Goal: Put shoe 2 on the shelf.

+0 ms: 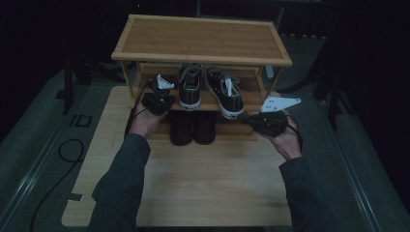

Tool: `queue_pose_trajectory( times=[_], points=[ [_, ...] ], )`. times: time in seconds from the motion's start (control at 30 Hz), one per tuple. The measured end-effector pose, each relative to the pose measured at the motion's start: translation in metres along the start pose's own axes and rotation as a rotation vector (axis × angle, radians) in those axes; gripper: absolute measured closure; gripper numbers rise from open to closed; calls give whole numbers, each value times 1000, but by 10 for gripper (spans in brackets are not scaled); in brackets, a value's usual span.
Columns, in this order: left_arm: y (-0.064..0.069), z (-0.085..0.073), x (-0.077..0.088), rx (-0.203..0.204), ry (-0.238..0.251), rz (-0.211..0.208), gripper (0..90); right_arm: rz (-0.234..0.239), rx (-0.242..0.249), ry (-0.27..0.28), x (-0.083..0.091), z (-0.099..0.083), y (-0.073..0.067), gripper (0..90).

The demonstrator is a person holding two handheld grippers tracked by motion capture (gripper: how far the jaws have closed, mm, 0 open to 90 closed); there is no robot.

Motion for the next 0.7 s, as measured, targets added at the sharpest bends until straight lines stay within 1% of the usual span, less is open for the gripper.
queue_pose_trajectory(
  times=[0.13,0.27,0.4,0.5,0.7],
  points=[
    [0,0,0,1,2,-4,900,10,21,1,-7,7,-6,900],
    [0,0,0,3,1,-6,900,24,28,12,-15,13,-11,900],
    [-1,0,0,4,0,-7,900,29,46,10,-23,20,-15,900],
    [0,0,0,2,-1,-5,900,23,32,26,-26,24,-14,900],
    [0,0,0,0,1,-3,900,19,17,35,-31,26,-11,900]
  ],
)
Point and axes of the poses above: each handheld gripper's, and its own axes: x roughly backward along the jaws, z roughly out of its top, y roughly to its right, the point moved 1 cm from there along -x, roughly forward along the jaws, and after that the axes turned 9 degrees about -y, right-handed, at the moved point
